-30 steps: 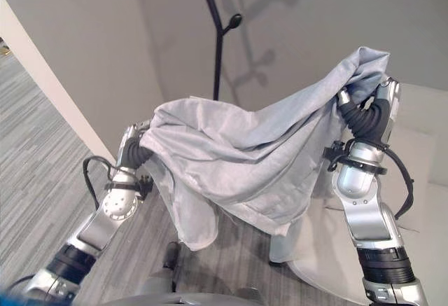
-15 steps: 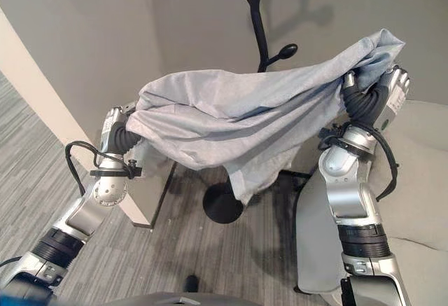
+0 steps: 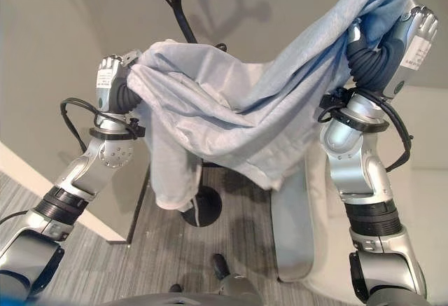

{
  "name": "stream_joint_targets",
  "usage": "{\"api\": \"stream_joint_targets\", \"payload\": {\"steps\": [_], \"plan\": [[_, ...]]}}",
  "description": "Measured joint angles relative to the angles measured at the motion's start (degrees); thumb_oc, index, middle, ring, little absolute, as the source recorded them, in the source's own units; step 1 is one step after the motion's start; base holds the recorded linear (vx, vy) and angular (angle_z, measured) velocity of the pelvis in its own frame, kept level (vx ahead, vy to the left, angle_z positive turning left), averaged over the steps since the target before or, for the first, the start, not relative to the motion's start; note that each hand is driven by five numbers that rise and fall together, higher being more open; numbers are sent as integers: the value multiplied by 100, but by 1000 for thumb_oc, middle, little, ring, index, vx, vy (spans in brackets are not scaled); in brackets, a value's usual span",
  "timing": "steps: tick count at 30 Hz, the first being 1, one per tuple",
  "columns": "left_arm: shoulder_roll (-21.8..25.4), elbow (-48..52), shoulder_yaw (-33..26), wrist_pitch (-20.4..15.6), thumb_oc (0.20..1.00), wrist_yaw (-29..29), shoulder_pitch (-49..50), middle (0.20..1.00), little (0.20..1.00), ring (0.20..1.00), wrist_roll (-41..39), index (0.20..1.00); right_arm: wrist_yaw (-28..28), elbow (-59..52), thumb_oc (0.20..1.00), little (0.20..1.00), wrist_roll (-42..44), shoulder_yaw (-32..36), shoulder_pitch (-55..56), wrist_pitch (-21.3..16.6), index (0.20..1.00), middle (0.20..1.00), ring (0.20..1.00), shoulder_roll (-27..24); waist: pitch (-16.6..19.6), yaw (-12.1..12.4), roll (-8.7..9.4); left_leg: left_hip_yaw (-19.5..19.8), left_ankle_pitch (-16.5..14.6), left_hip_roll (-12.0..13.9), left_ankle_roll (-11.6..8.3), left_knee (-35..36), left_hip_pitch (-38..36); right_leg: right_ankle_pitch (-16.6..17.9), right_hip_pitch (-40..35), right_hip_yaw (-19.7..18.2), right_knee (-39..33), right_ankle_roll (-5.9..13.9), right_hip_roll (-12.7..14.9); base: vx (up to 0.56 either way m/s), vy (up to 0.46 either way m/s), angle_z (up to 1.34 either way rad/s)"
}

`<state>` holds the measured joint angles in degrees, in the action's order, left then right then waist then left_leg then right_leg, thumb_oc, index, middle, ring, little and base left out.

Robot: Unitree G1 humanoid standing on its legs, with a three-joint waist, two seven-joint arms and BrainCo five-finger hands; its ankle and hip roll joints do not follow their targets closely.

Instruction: Hang the clothes on the sofa on the clothes rack.

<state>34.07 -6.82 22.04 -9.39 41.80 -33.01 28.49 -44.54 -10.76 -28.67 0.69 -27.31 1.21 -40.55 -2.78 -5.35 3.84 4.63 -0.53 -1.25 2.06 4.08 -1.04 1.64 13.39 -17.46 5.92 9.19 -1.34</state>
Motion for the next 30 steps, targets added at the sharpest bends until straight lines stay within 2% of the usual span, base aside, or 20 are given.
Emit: {"api": "stream_joint_targets", "payload": {"steps": [2, 4, 7, 10, 13, 15, 18, 20, 21, 24, 26, 30], "plan": [[40, 171, -218, -14, 200, 5, -64, 200, 200, 200, 20, 200, 177, 50, 200, 200, -5, 18, 97, -90, 200, 200, 200, -439, 26, 11, -80, 73, -98, 166, -144, -110, -560, 54, -293, 203, -211, -79, -158, 284, -146, 39], [49, 268, -448, -22, 200, 17, -163, 200, 200, 200, 14, 200, 253, 59, 200, 200, -2, 216, 119, -265, 200, 200, 200, -711, 71, -137, -155, 52, -220, 338, -288, 29, -829, 219, -374, 404, -325, -324, -356, 146, -78, 46], [92, 101, -449, -1, 200, 21, -228, 200, 200, 200, -13, 200, 275, 93, 200, 200, 20, 296, 22, -390, 200, 200, 200, -751, 70, -150, -145, 67, -292, 453, -380, 82, -800, 408, -366, 439, -402, -580, -462, 103, -60, 21], [268, -191, -435, 6, 200, -3, -267, 200, 200, 200, -18, 200, 293, 523, 200, 200, 143, 222, -88, -516, 200, 200, 200, -852, 76, -93, -185, 97, -514, 519, -426, 57, -733, 413, -330, 507, -415, -587, -503, 42, -34, -8], [407, -330, -441, 13, 200, 0, -284, 200, 200, 200, -31, 200, 299, 687, 200, 200, 278, 223, -225, -539, 200, 200, 200, -887, 86, -59, -201, 129, -529, 498, -439, 64, -602, 422, -202, 497, -359, -576, -445, 42, -9, 1], [484, -496, -441, 15, 200, 5, -306, 200, 200, 200, -110, 200, 248, 858, 200, 200, 489, 229, -335, -546, 200, 200, 200, -1035, 121, -56, -171, 244, -538, 449, -454, 80, -591, 399, -101, 567, -162, -566, -391, 73, -7, 27], [599, -650, -456, 96, 200, 25, -323, 200, 200, 200, -138, 200, 235, 1108, 200, 200, 752, 227, -525, -535, 200, 200, 200, -1249, 231, -25, -199, 352, -514, 474, -434, 48, -522, 401, -79, 647, -247, -583, -383, 43, -15, 19], [630, -802, -455, 118, 200, 25, -370, 200, 200, 200, -140, 200, 238, 1271, 200, 200, 919, 157, -632, -535, 200, 200, 200, -1401, 234, 47, -200, 382, -451, 467, -494, 28, -506, 507, -111, 675, -278, -726, -373, 36, -13, 10], [637, -1074, -438, 121, 200, 21, -435, 200, 200, 200, -146, 200, 247, 1562, 200, 200, 1018, -24, -848, -567, 200, 200, 200, -1563, 239, 77, -215, 395, -454, 461, -502, -36, -503, 515, -187, 701, -350, -736, -356, 67, -9, 9], [666, -1511, -310, 84, 200, 23, -742, 200, 200, 200, -316, 200, 249, 2102, 200, 200, 1185, -391, -1347, -644, 200, 200, 200, -1583, 237, 92, -213, 419, -470, 471, -526, -26, -494, 543, -289, 771, -494, -761, -322, 46, -14, 12], [676, -1995, -68, 88, 200, -23, -1149, 200, 200, 200, -495, 200, 285, 2756, 200, 200, 1403, -999, -1976, -661, 200, 200, 200, -1801, 240, 88, -210, 493, -481, 451, -543, -39, -442, 559, -284, 801, -534, -770, -289, 50, -16, 16], [651, -2750, 419, 106, 200, -232, -1773, 200, 200, 200, -1201, 200, 439, 3701, 200, 200, 1986, -1980, -3001, -692, 200, 200, 200, -1783, 250, 106, -197, 563, -442, 451, -595, -30, -394, 663, -311, 861, -709, -753, -259, 19, -17, 12]]}}
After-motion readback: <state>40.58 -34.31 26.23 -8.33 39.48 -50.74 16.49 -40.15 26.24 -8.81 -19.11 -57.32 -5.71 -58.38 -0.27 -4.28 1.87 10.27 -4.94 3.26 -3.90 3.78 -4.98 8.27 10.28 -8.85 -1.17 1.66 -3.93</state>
